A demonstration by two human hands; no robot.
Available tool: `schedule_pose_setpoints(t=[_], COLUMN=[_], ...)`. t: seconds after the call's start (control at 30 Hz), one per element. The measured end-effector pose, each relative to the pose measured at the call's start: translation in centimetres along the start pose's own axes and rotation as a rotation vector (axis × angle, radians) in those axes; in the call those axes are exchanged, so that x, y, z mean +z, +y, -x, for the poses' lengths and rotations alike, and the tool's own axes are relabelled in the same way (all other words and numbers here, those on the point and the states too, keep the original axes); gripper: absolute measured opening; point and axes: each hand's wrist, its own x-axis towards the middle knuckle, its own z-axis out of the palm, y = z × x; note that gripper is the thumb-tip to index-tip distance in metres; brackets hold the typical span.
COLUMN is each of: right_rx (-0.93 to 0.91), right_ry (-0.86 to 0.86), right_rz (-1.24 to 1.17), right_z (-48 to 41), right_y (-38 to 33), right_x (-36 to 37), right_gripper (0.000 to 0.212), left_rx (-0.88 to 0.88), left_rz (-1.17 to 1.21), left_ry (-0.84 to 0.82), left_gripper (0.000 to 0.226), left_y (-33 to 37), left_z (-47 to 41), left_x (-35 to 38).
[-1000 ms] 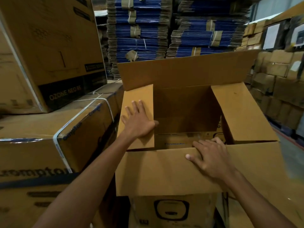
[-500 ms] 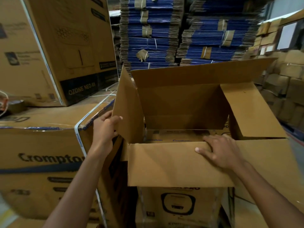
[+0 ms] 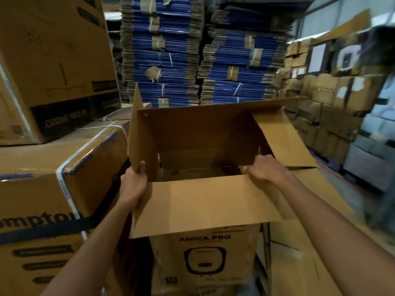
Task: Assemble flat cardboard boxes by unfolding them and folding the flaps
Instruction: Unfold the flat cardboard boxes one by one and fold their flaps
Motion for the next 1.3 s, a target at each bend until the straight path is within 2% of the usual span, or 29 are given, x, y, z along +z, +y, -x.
schedule_pose_setpoints(t=[0.13, 0.23, 0.27, 0.4, 0.57, 0.7, 0.8, 0.83, 0.87, 0.93, 1.0, 1.03, 1.1, 1.17, 1.23, 1.3], right_rx=[0.075, 0.192, 0.238, 0.296, 0.143, -0.016, -0.04, -0.047, -0.044, -0.006, 0.107, 0.168, 0.229, 0.221, 0.23, 0.258], right_ry=[0.168, 0.454, 0.485, 0.271, 0.305, 0.454, 0.614, 0.609, 0.541, 0.28, 0.061, -0.008, -0.003, 0.138, 0.266, 0.297], right_rz=[0.139, 0.318, 0.355, 0.281, 0.101, -0.119, -0.372, -0.472, -0.579, -0.782, -1.013, -1.191, -1.545, -1.758, -1.794, -1.805], right_z=[0.2, 0.2, -0.1, -0.9, 0.1, 4.0, 10.0, 12.0, 13.8, 16.1, 15.9, 15.3, 13.6, 12.1, 10.9, 9.5], right_y=[1.8, 5.1, 6.6, 10.9, 9.5, 5.1, 1.9, 1.3, 0.7, -0.2, -0.1, 0.2, 0.8, 1.2, 1.4, 1.7], right_x=[-3.0, -5.9, -6.6, -8.1, -6.9, -4.6, -1.1, 0.5, 2.3, 5.4, 7.3, 7.7, 7.7, 7.5, 6.7, 5.5], right_gripper=[0.024, 0.028, 0.034, 0.041, 0.032, 0.036, 0.022, 0.031, 0.046, 0.067, 0.073, 0.075, 0.086, 0.073, 0.05, 0.038], left_rx=[-0.012, -0.041, -0.043, -0.019, 0.007, 0.052, 0.088, 0.095, 0.098, 0.079, 0.072, 0.073, 0.069, 0.065, 0.059, 0.046], left_rz=[-0.024, 0.0, 0.014, 0.001, 0.07, 0.154, 0.208, 0.226, 0.239, 0.238, 0.226, 0.21, 0.201, 0.194, 0.137, 0.065], left_ry=[-0.054, -0.067, -0.06, -0.042, -0.066, -0.088, -0.093, -0.102, -0.102, -0.109, -0.119, -0.128, -0.141, -0.155, -0.196, -0.314], left_gripper=[0.04, 0.035, 0.035, 0.035, 0.031, 0.025, 0.033, 0.036, 0.036, 0.034, 0.031, 0.029, 0.026, 0.027, 0.029, 0.032], left_y=[-0.3, -0.5, -0.6, 0.0, 2.7, 4.7, 6.1, 6.5, 6.7, 7.0, 7.1, 7.1, 7.3, 7.4, 7.2, 7.0], left_z=[-0.8, -1.1, -1.1, -1.0, 0.3, 1.2, 2.0, 2.0, 2.0, 1.7, 1.4, 1.4, 1.7, 2.1, 2.7, 3.1], left_x=[0.4, 0.6, 0.6, 1.1, 4.0, 7.1, 8.8, 9.2, 9.4, 9.9, 10.3, 10.5, 10.8, 10.9, 10.4, 9.6])
